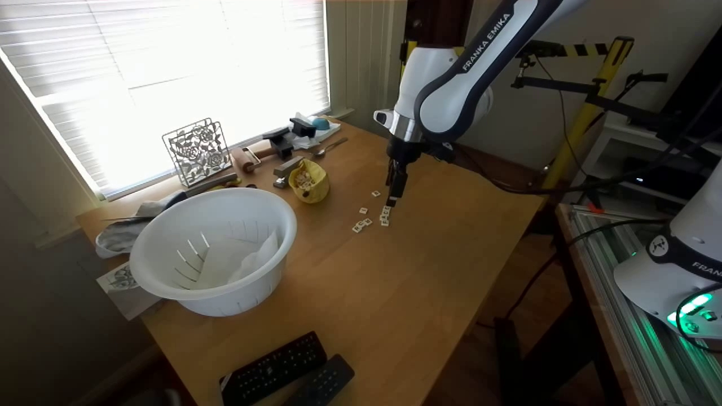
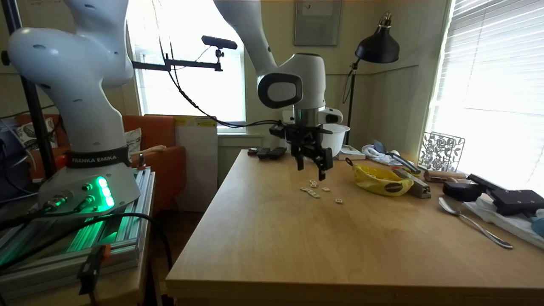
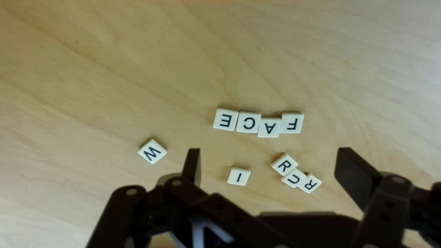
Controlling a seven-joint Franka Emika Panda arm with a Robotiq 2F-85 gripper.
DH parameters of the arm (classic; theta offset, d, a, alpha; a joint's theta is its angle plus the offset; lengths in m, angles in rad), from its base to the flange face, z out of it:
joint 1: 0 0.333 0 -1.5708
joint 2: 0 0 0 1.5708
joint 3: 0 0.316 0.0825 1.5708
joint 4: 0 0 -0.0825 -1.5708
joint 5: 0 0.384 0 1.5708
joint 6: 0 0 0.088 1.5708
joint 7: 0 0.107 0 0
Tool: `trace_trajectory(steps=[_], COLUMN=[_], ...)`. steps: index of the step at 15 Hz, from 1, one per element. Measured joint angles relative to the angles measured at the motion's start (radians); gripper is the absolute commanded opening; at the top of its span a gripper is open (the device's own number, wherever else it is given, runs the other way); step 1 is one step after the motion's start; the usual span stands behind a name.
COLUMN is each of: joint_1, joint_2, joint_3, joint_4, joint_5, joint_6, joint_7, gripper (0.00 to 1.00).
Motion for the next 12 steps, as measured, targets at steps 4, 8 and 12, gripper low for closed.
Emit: trace_trajectory(steps=[4, 8, 12], joint_1=[0.032, 0.065, 0.083], joint_2=[-0.031, -0.062, -0.081], joint_3=[-0.037, -0.071, -0.085], joint_4=[-0.020, -0.043, -0.054], joint_5=[0.000, 0.000, 0.000], joint_6=[-0.009, -0.015, -0.025], joint_7=[0.002, 0.007, 0.010], gripper=[1.00, 1.00, 1.00])
